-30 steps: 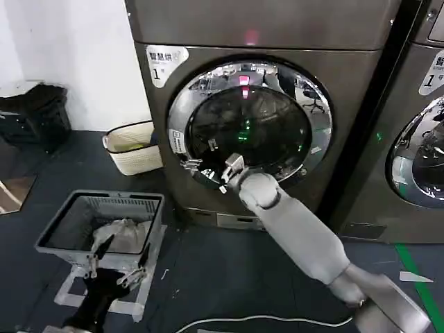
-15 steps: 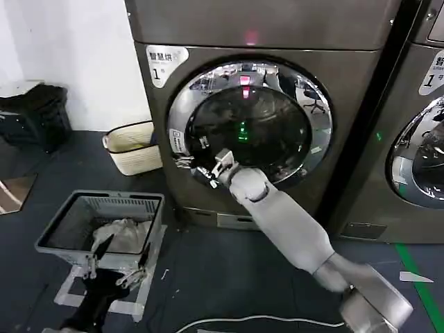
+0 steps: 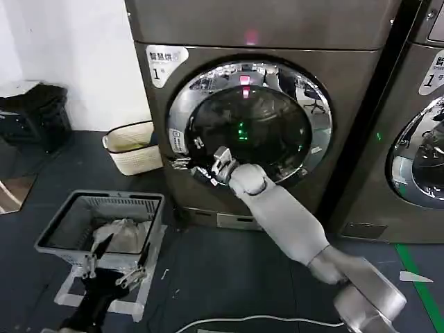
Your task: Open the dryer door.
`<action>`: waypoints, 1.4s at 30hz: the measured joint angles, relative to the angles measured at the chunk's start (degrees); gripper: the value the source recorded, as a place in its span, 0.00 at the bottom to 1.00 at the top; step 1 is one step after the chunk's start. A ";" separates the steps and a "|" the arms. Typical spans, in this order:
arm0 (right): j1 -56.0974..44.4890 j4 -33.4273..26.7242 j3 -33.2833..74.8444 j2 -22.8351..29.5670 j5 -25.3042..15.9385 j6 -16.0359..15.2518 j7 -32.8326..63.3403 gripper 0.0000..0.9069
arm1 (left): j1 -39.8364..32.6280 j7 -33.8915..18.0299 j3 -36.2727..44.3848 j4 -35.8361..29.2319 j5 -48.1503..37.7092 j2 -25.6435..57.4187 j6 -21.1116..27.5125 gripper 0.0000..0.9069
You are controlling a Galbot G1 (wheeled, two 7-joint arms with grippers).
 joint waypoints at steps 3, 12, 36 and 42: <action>-0.28 1.00 -0.13 -1.15 1.76 0.41 -3.53 1.00 | -0.21 0.01 -0.08 0.38 -0.03 0.07 0.05 1.00; -1.20 4.19 -1.02 -4.77 8.23 3.67 -14.19 1.00 | -1.14 0.35 -0.57 0.95 -1.67 0.61 1.13 1.00; -7.87 23.76 0.66 -20.55 18.99 0.38 -41.38 1.00 | -12.57 8.41 -13.37 12.98 -25.21 16.42 0.44 1.00; -9.34 25.53 1.99 -23.29 21.28 0.62 -48.37 1.00 | -16.27 8.95 -12.71 16.22 -27.15 21.86 1.13 1.00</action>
